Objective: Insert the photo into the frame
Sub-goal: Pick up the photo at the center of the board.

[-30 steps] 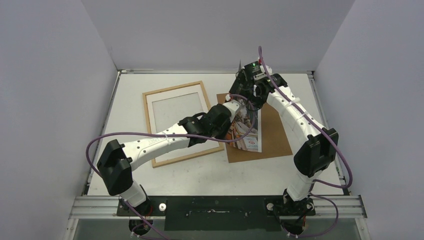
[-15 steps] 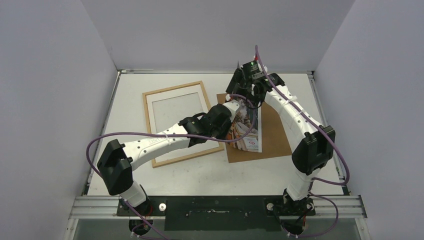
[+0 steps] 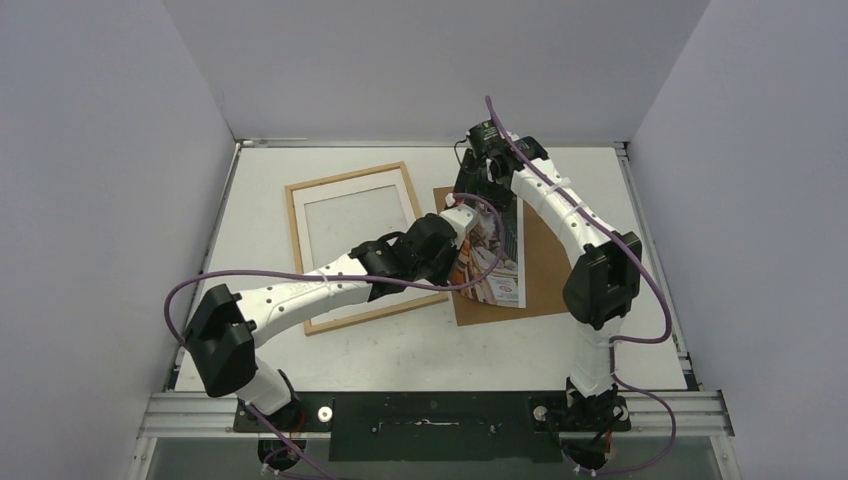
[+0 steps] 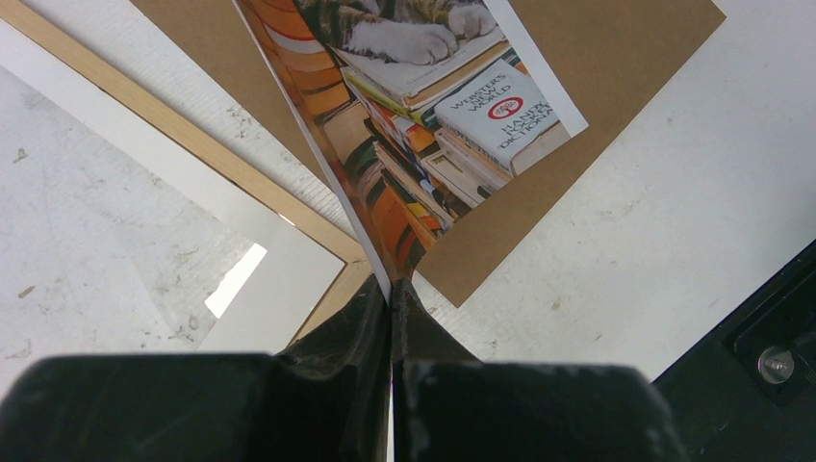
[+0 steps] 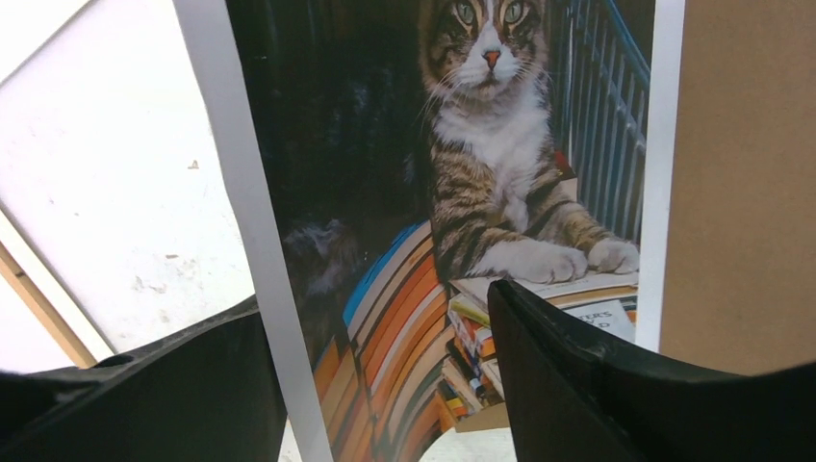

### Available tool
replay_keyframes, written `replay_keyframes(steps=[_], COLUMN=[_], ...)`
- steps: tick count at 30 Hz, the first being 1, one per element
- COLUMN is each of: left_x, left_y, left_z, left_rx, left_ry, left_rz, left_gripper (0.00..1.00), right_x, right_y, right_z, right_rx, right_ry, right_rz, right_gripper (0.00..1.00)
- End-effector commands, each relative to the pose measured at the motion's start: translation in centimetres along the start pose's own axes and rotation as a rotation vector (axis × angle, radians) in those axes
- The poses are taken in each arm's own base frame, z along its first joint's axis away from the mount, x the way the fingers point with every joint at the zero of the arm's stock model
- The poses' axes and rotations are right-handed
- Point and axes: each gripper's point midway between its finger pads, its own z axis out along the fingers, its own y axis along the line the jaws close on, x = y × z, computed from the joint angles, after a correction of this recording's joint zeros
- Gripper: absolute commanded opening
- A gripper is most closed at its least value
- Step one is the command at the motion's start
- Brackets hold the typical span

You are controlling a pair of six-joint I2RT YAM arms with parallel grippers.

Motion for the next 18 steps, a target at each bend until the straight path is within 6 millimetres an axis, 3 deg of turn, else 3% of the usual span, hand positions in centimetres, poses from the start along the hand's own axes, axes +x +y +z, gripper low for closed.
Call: replay_keyframes(steps=[1,6,9,11,12,13,18], left_x=[-3.5,-3.5,-3.8,-4.2,-4.4,-4.5,-5.9], left_y=[-1.0,-1.0,-1.1,-1.5,-1.6,-1.8,-2.5], left_z=[-2.0,-2.0,-2.2,-2.6,-2.9,-3.2,-5.4], left_rx=[0.053,0.051,0.058,0.077,0.086,0.097,0.161], left_ry=[-0.135,-0.133,-0.135,-0.144,-0.152,-0.158,-0.231], left_rz=[-0.020,-0.019,-0.036,-0.045,-0.053,-0.056,-0.049], left_gripper=[0.00,0.00,0.03,0.21,0.37,0.45,0.71], right_x=[-1.1,-1.7,-2.1,-2.5,-2.8,-3.1,-4.7], right_y=[0.2,0.3,0.4,0.3,0.3,0.3,0.3], right_z=[-1.3,-2.0,-2.7,-3.6,-4.1,-4.7,-7.9], right_rx=[0.013,0.020,0.022,0.024,0.023,0.020,-0.026], right_ry=[-0.034,-0.056,-0.076,-0.096,-0.108,-0.119,-0.170], right_rz=[-0.036,-0.046,-0.048,-0.045,-0.042,-0.039,-0.033], right_gripper=[0.63,0.40,0.16,0.00,0.00,0.00,0.00])
